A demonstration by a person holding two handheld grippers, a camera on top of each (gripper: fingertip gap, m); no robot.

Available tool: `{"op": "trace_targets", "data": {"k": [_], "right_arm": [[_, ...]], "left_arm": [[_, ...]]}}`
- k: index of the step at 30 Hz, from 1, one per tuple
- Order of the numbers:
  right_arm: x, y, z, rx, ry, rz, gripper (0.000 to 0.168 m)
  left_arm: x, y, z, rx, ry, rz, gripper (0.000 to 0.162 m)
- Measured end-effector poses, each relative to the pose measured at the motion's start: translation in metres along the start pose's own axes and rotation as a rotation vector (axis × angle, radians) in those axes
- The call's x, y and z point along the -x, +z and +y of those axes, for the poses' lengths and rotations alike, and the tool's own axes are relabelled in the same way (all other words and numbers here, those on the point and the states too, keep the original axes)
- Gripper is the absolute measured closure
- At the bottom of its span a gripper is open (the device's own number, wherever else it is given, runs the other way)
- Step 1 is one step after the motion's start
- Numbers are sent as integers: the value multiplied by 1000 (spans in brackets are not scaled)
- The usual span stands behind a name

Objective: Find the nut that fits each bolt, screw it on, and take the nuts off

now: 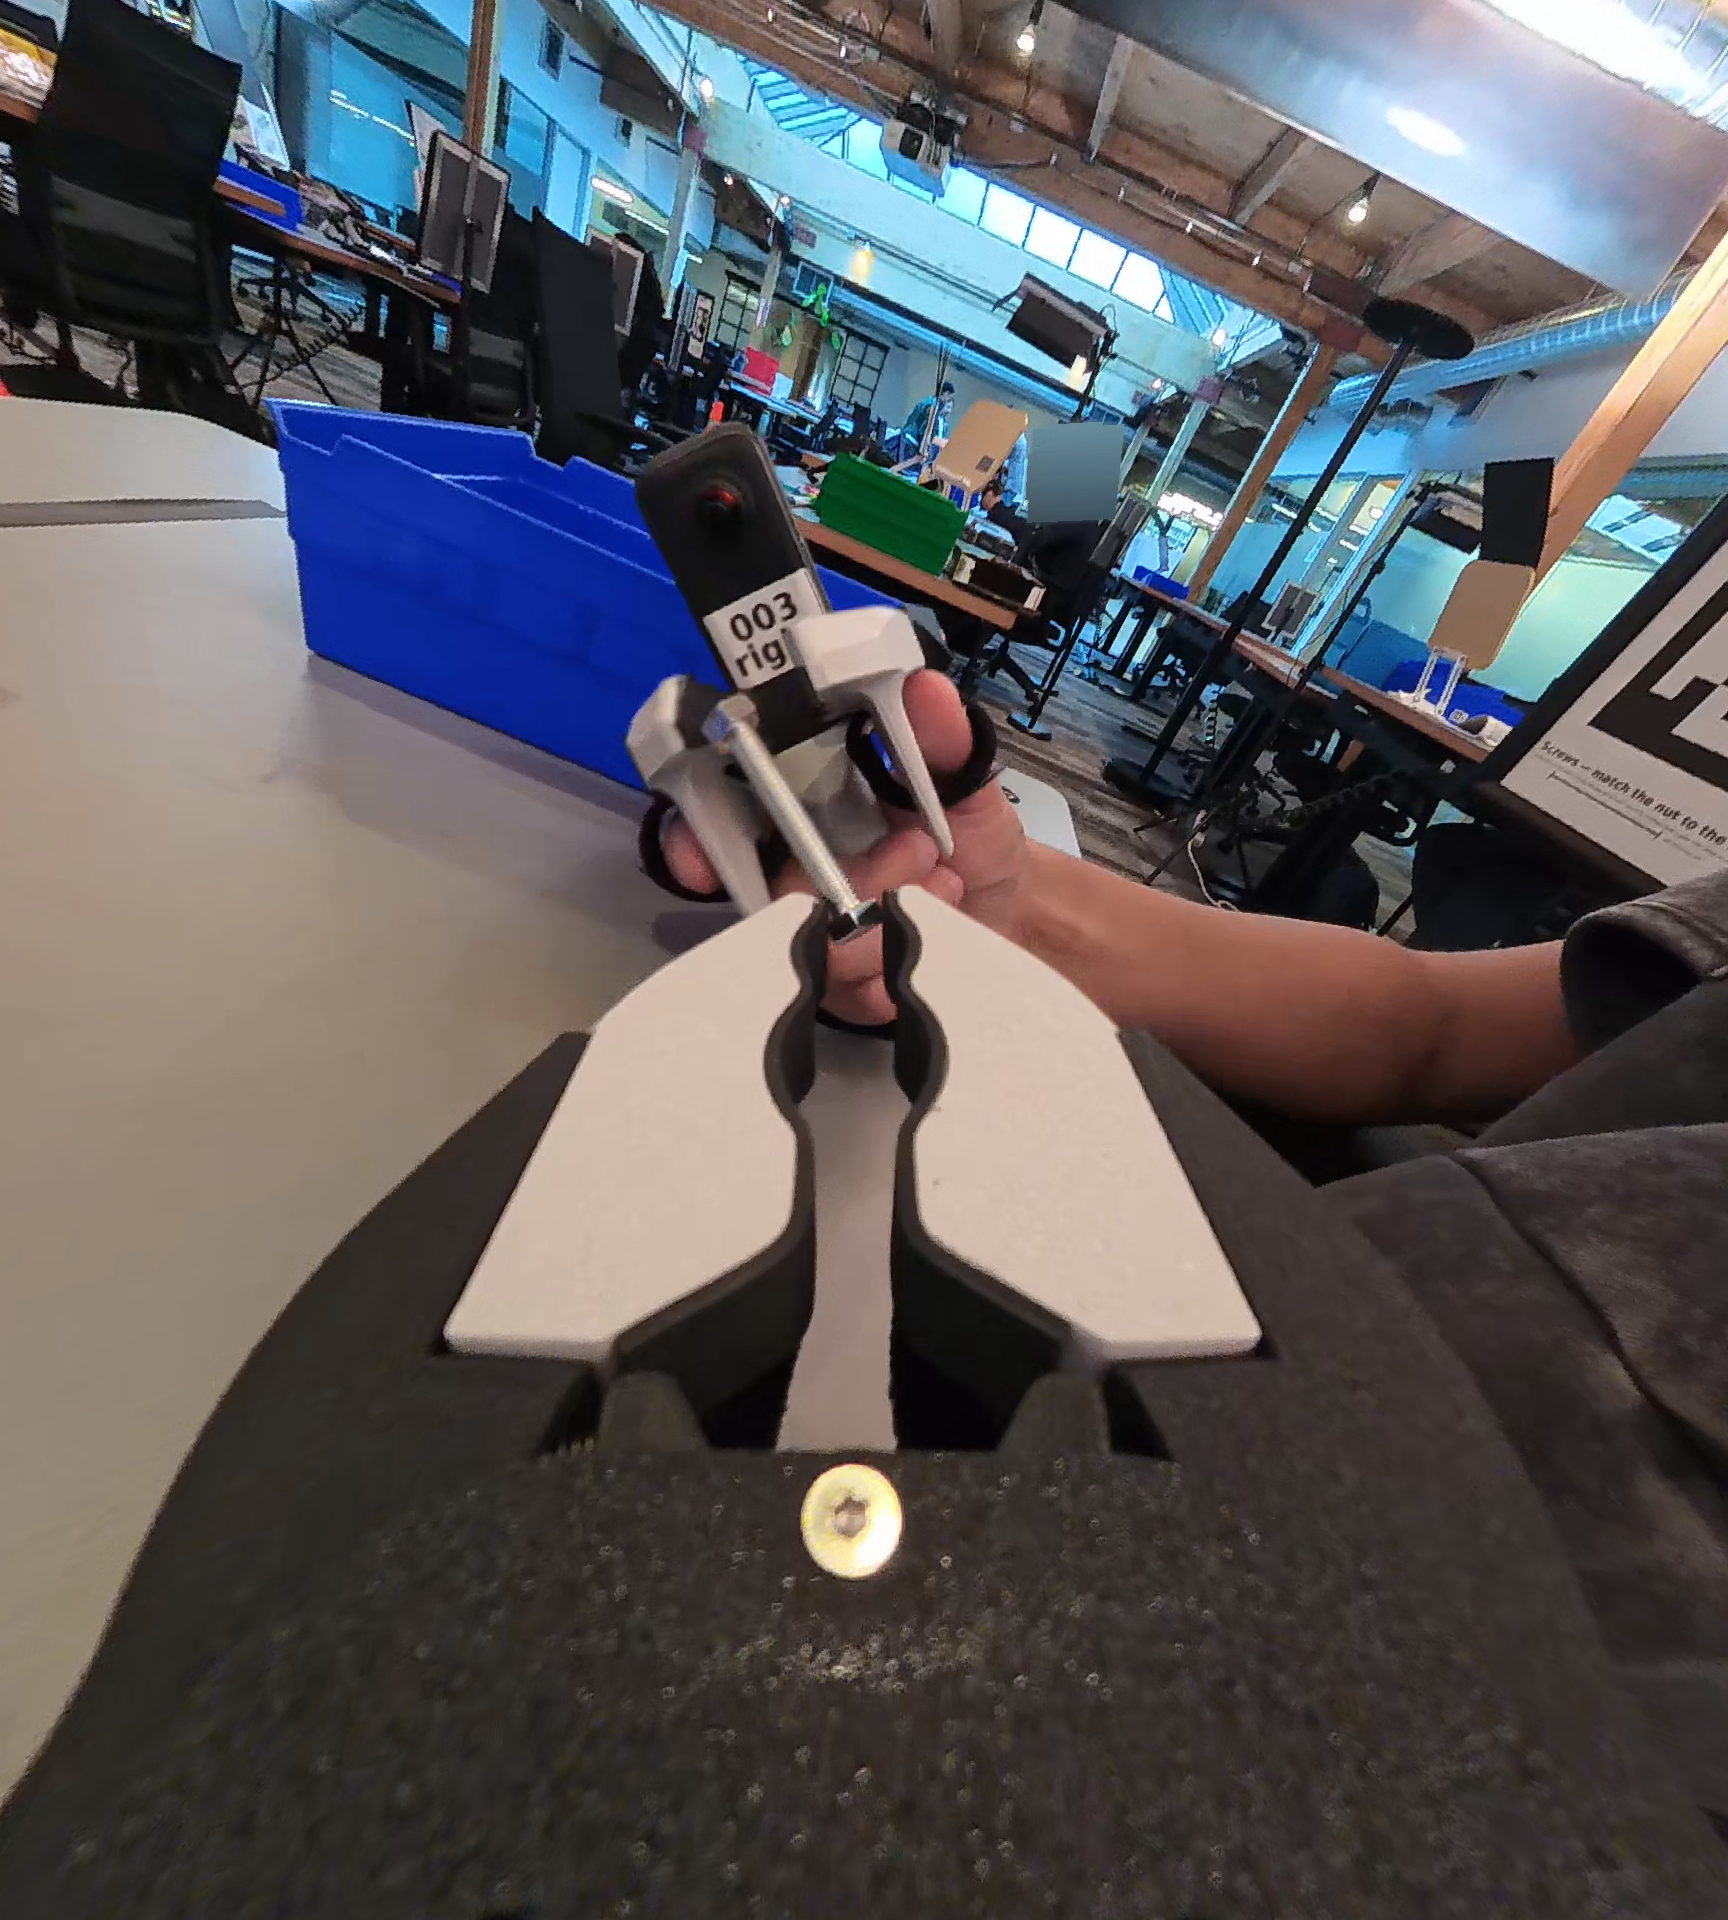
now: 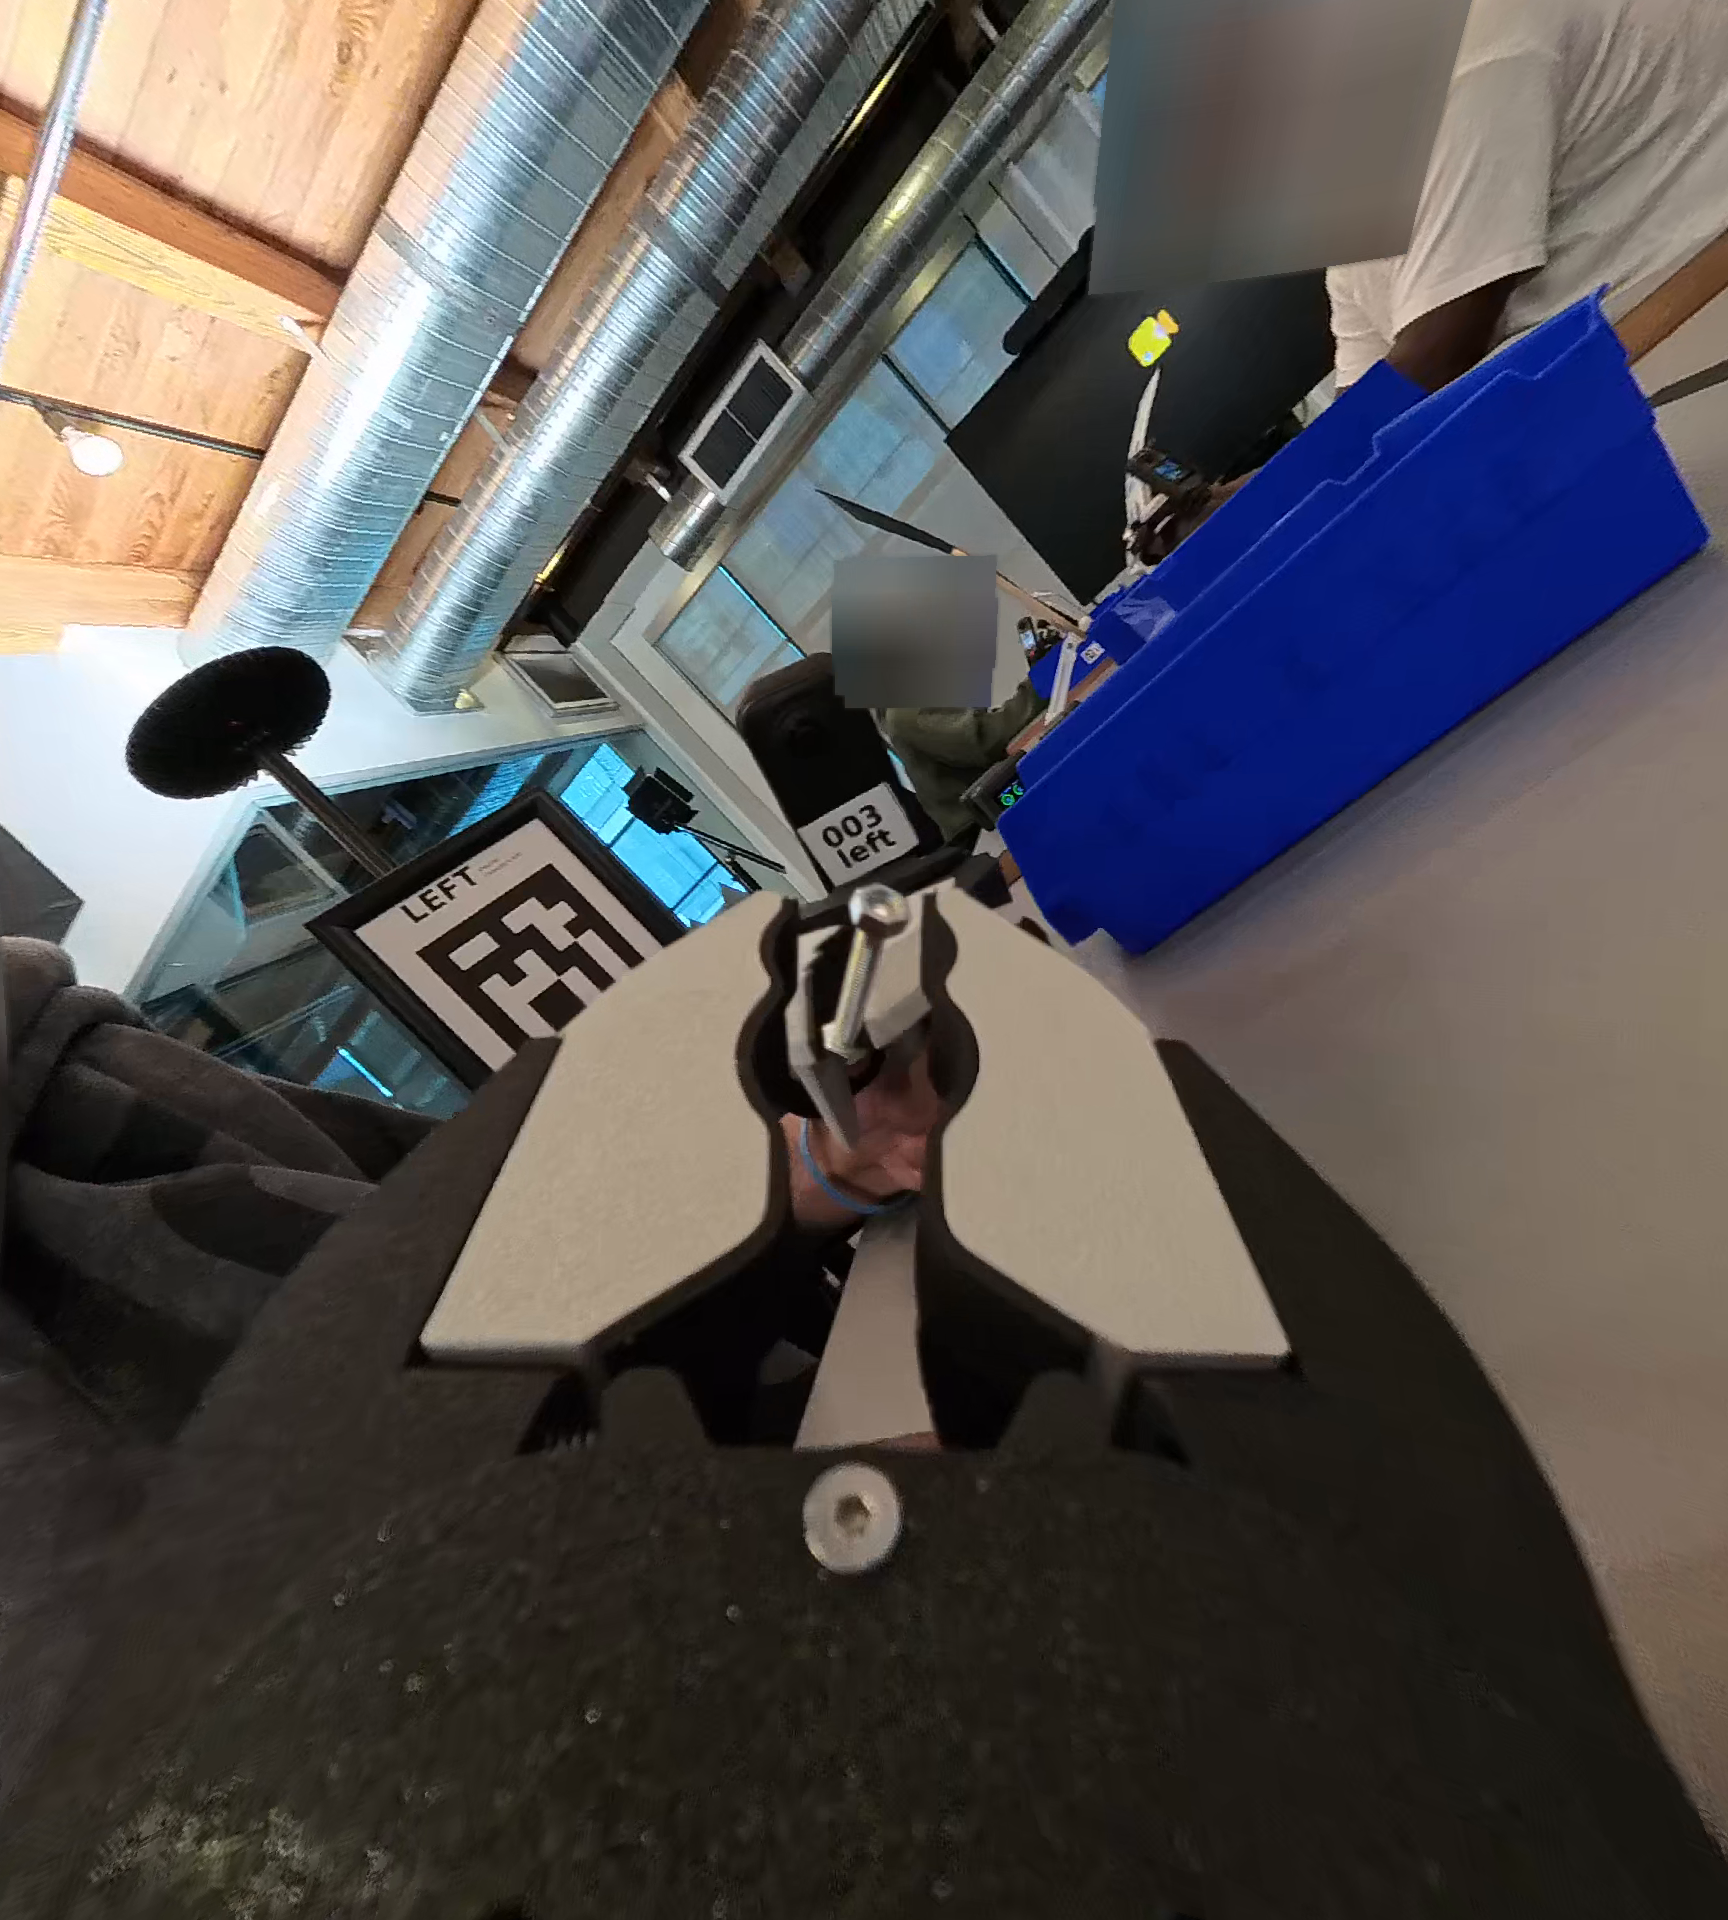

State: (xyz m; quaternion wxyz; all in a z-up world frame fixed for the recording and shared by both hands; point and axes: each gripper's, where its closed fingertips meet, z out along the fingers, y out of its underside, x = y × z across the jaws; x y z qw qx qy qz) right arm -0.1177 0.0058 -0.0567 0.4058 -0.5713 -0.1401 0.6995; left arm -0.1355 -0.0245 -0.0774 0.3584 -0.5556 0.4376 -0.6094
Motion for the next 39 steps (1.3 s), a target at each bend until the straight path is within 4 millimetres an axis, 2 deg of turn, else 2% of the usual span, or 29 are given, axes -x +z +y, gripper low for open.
{"op": "trace_targets", "data": {"k": [2, 6, 11, 13, 17, 23, 27, 30, 34, 37, 39], "right_arm": [[2, 0, 0, 2, 3, -17, 154], [3, 1, 2, 14, 19, -28, 153], [-3, 2, 7, 37, 37, 5, 135], [-1, 4, 10, 52, 54, -14, 135], [4, 5, 12, 64, 39, -42, 158], [13, 0, 4, 29, 11, -80, 158], [9, -2, 3, 53, -93, -3, 158], [-6, -8, 6, 127, -304, 212, 158], [-27, -23, -7, 168, -562, 573, 158], [-28, -26, -9, 266, -679, 732, 158], [-24, -33, -17, 331, -753, 852, 158]], "left_arm": [[0, 1, 2, 10, 4, -1, 153], [-1, 2, 4, 25, 14, -2, 153], [-4, 1, 2, 18, 26, 4, 153], [-4, 1, 2, 18, 26, 4, 153], [-5, 1, 4, 26, 26, 13, 153], [-14, 1, 1, 0, -31, 94, 153], [-13, -4, -3, -12, -49, 105, 153], [5, -14, -5, -17, -38, -5, 153], [68, -42, -2, 16, 40, -450, 153], [87, -57, 2, 89, 150, -670, 153], [85, -53, 4, 99, 171, -677, 153]]}}
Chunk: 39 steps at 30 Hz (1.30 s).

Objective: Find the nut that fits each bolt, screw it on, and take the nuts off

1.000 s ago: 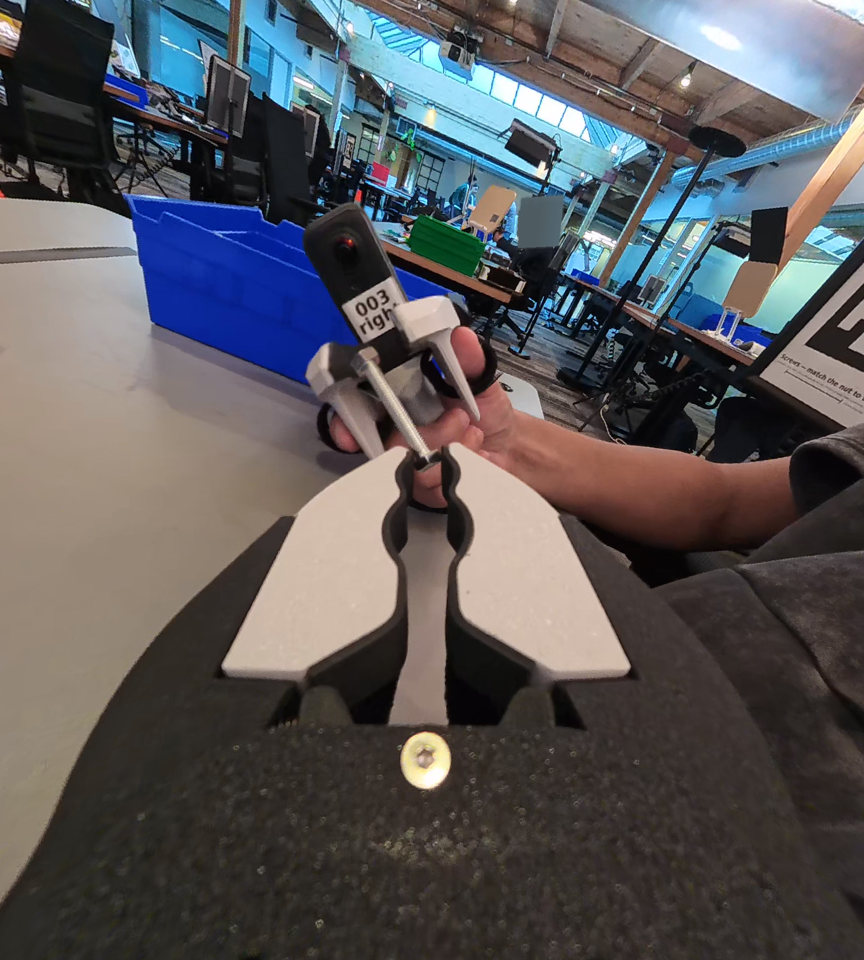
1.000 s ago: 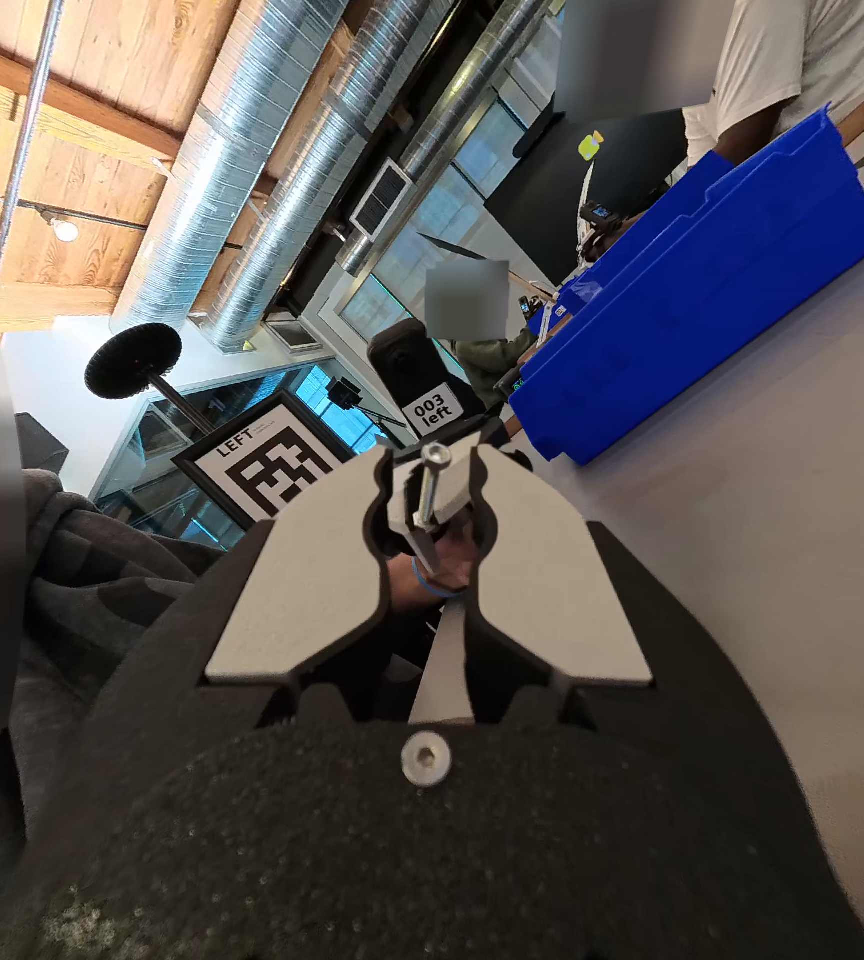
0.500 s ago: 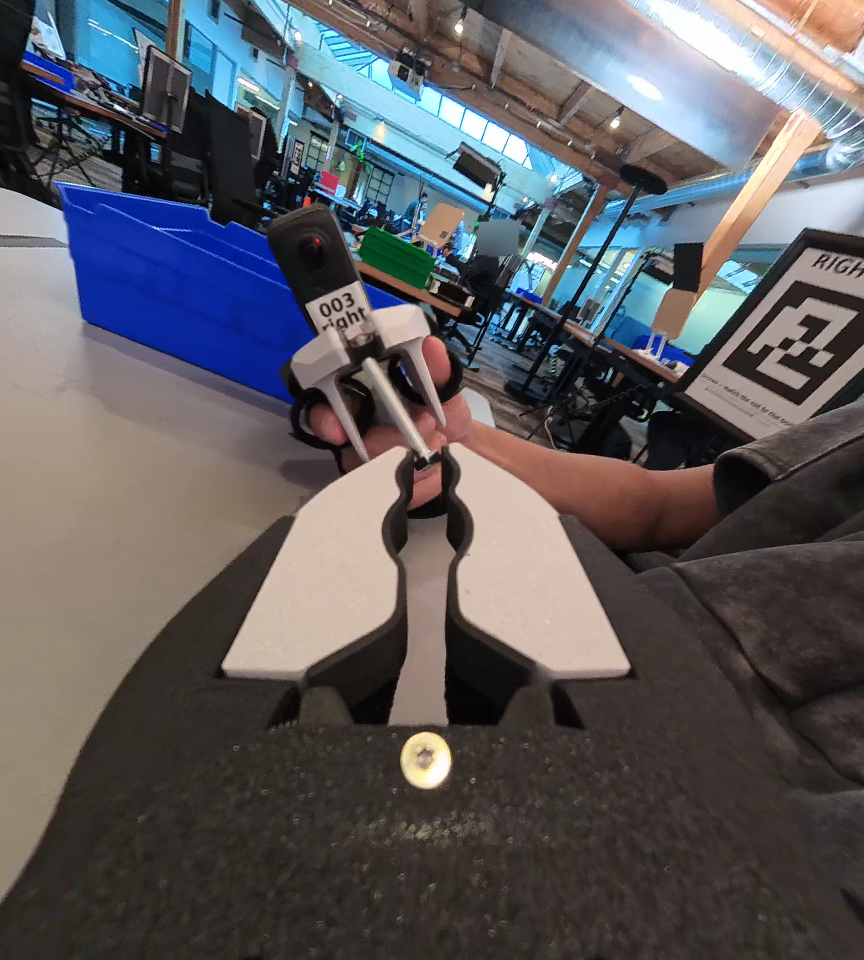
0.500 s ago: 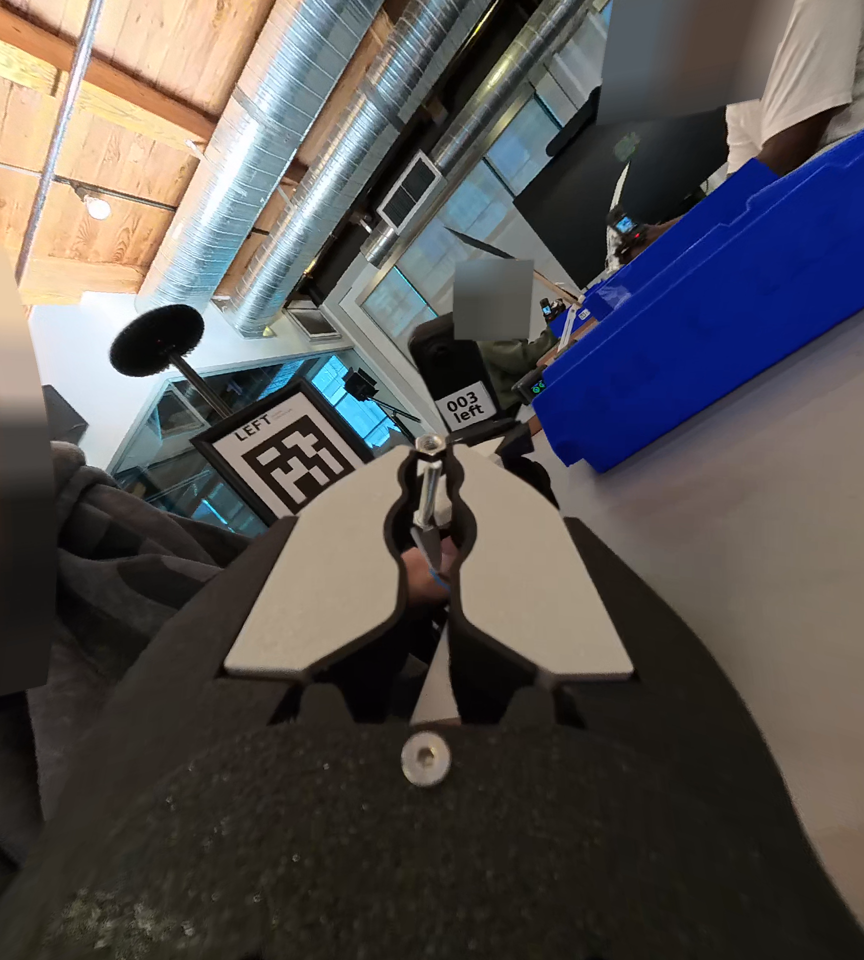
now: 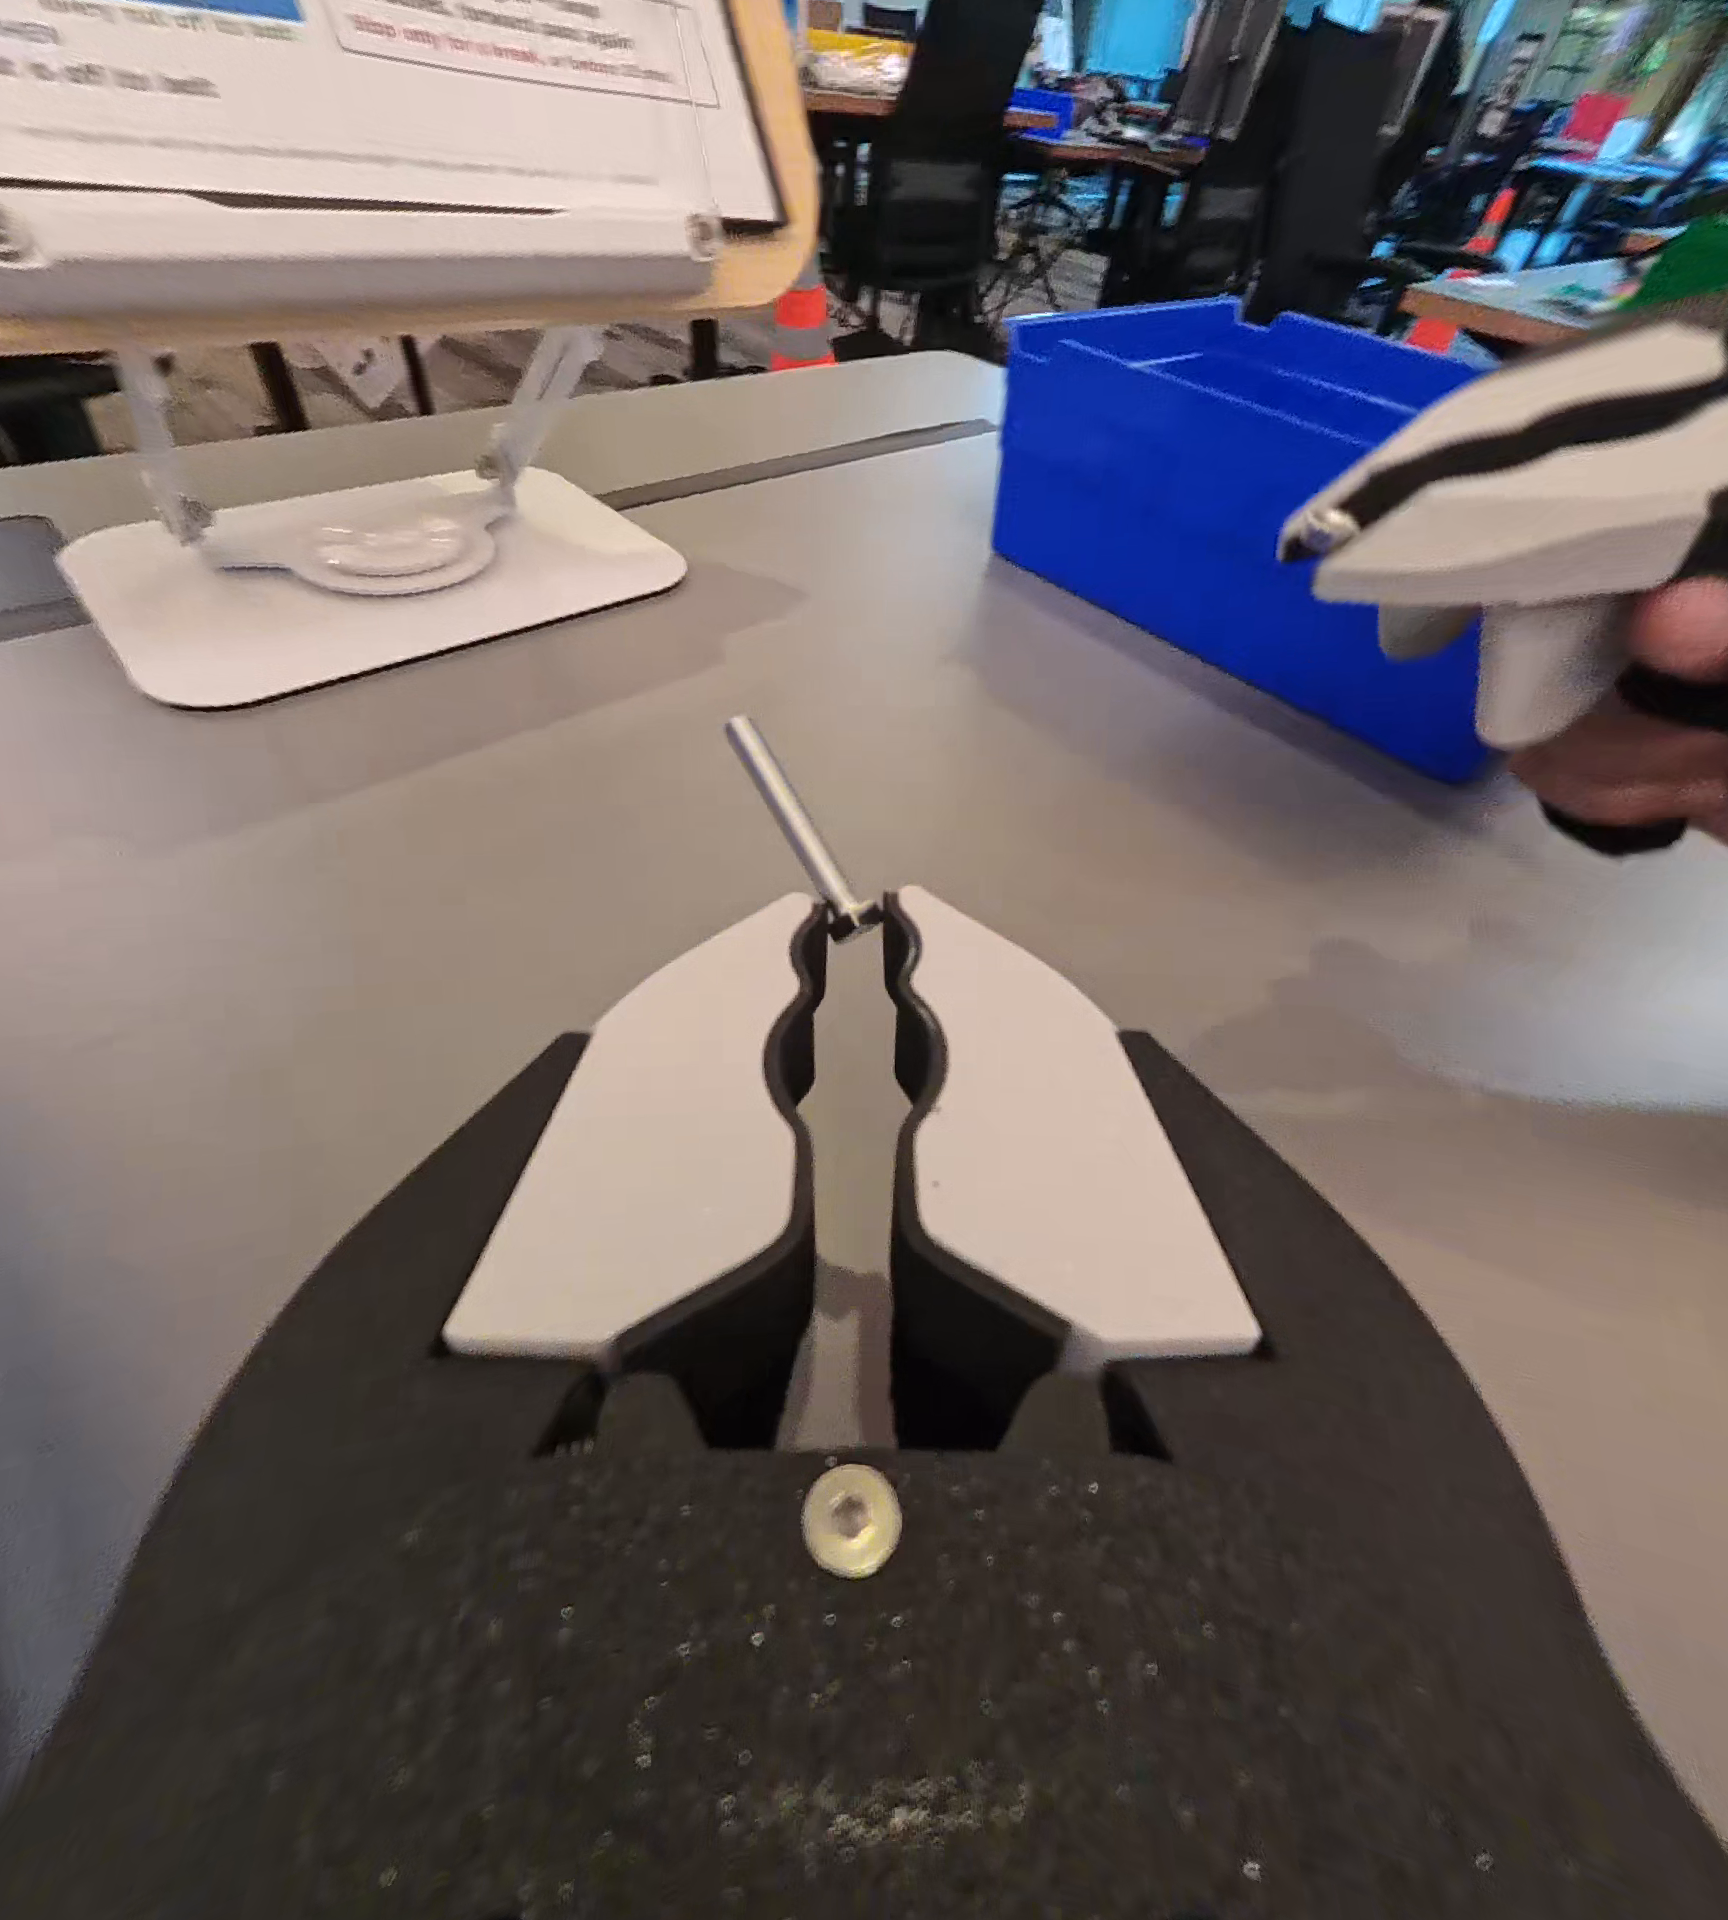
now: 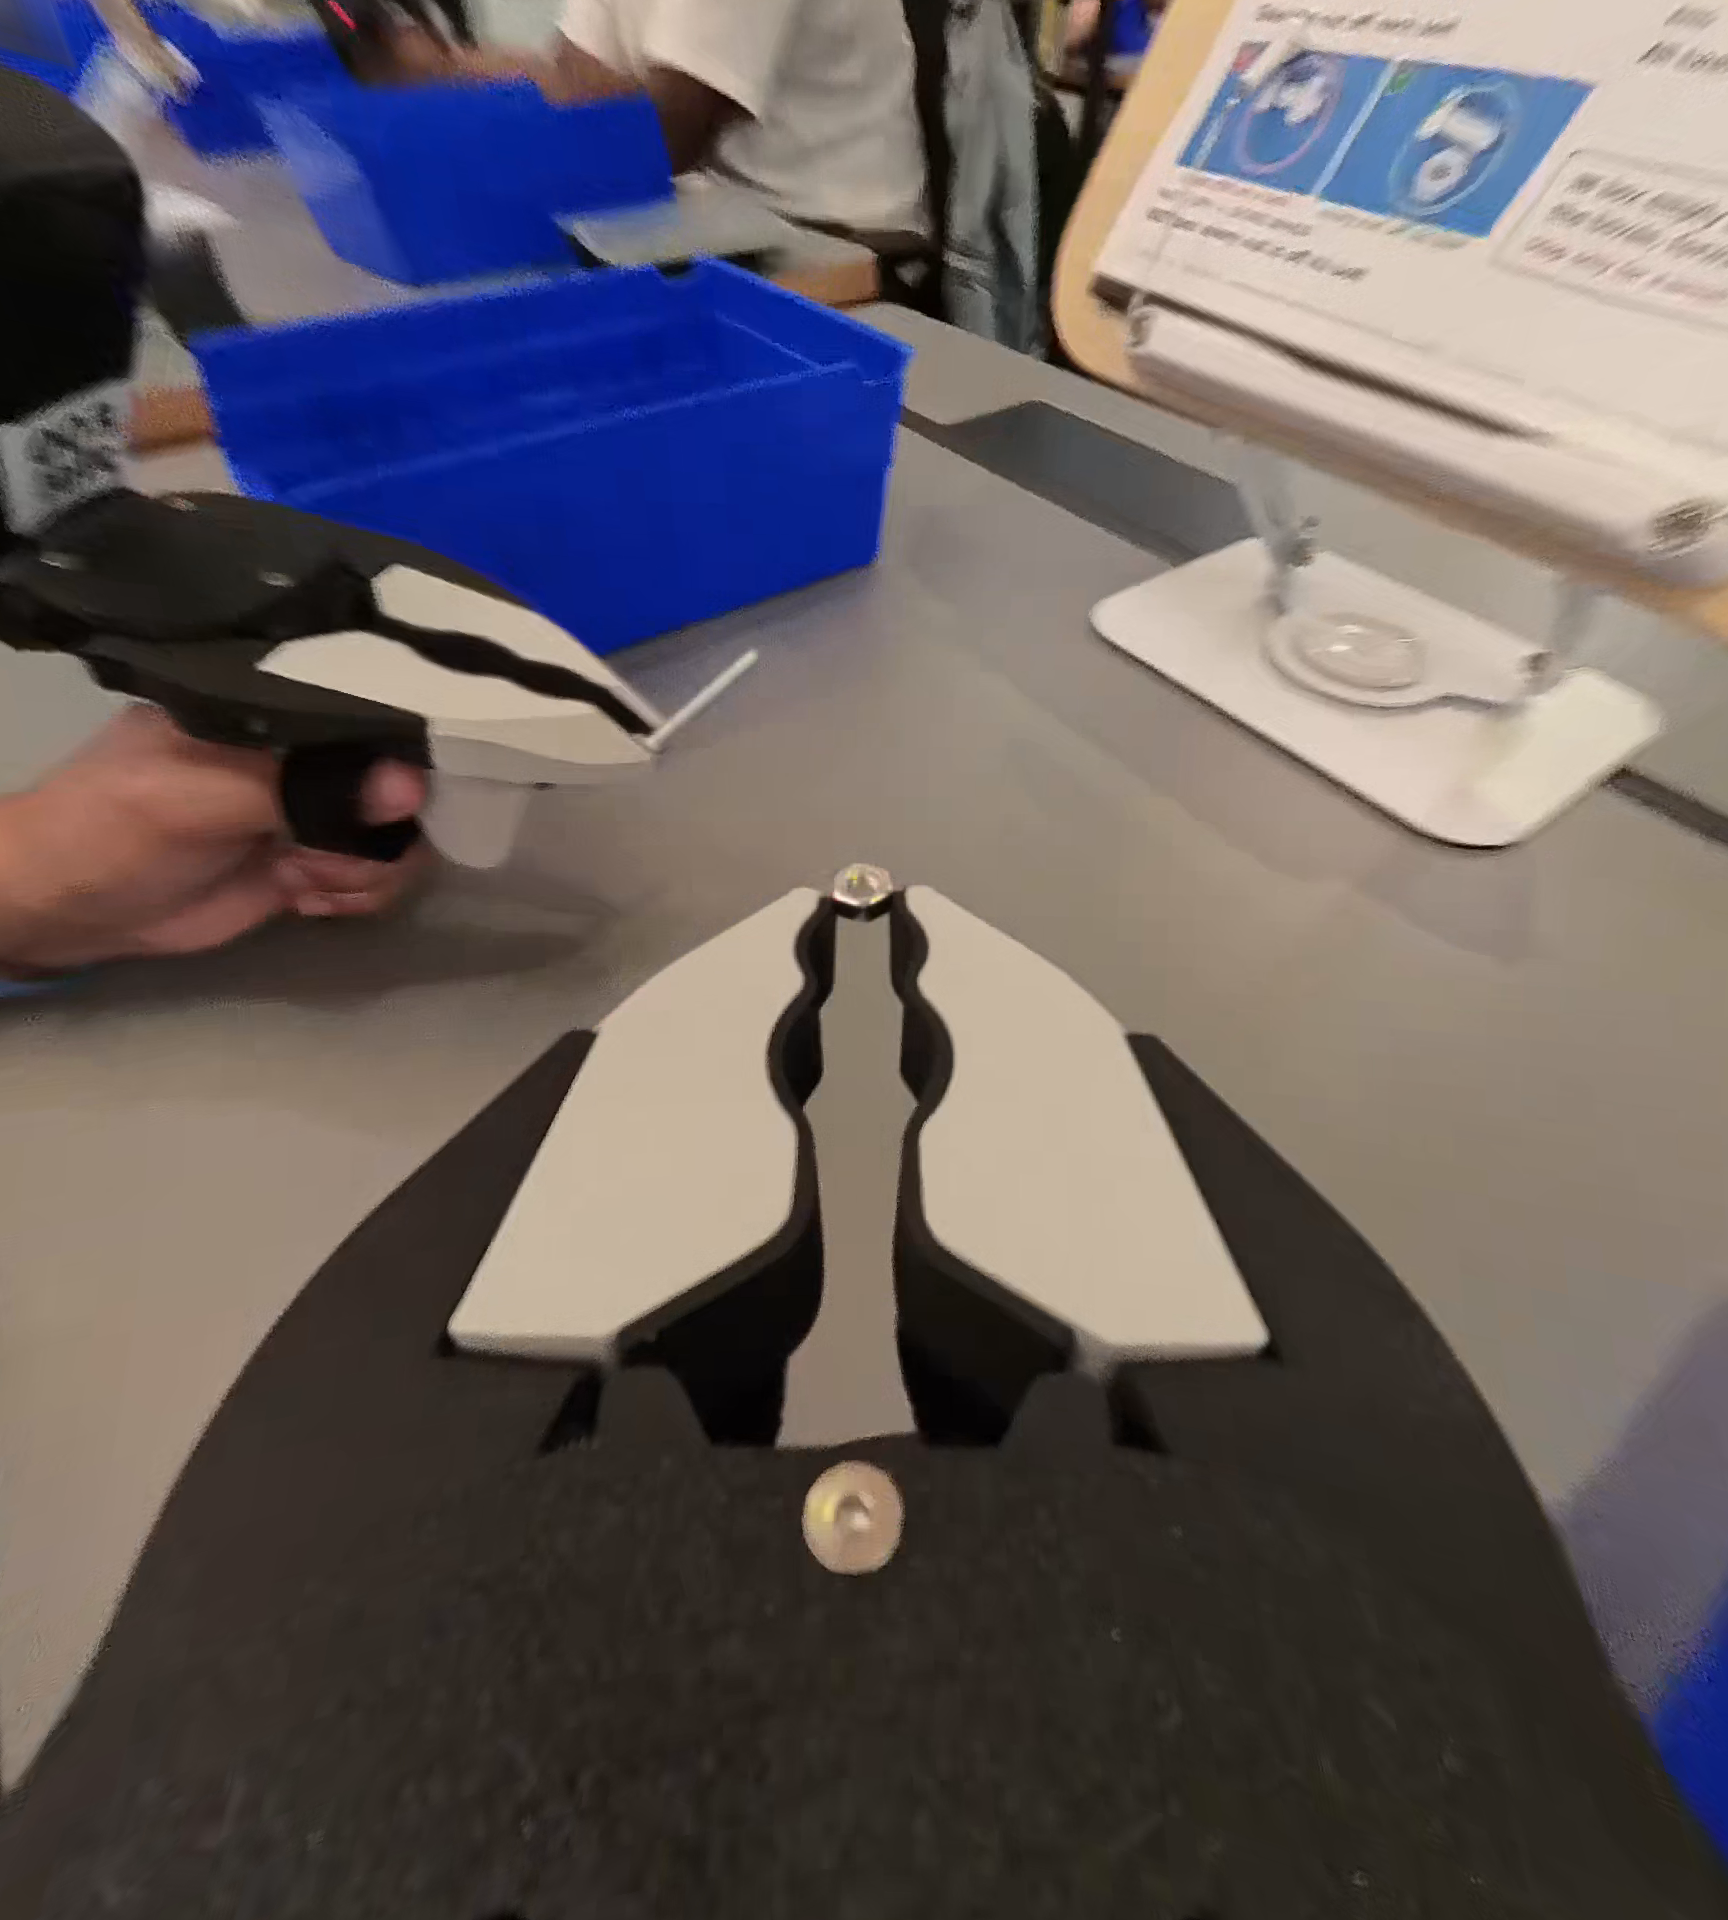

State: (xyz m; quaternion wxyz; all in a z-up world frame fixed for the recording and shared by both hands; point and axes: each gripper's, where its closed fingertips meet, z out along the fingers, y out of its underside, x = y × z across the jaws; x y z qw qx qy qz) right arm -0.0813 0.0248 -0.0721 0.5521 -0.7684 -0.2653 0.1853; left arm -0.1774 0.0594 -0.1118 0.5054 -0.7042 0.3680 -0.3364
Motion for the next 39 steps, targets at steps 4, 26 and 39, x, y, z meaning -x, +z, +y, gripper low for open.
{"op": "trace_targets", "data": {"k": [4, 26, 39], "right_arm": [[-44, -60, -31, 49, -100, 221, 158], [-206, -236, 194, 1547, 136, 191, 157], [-164, -172, 111, 910, 43, 215, 136]], "left_arm": [[-23, 10, 2, 16, 32, 75, 153], [-38, 15, 5, 37, 89, 130, 152], [-56, 4, -5, -46, 58, 275, 152]]}}
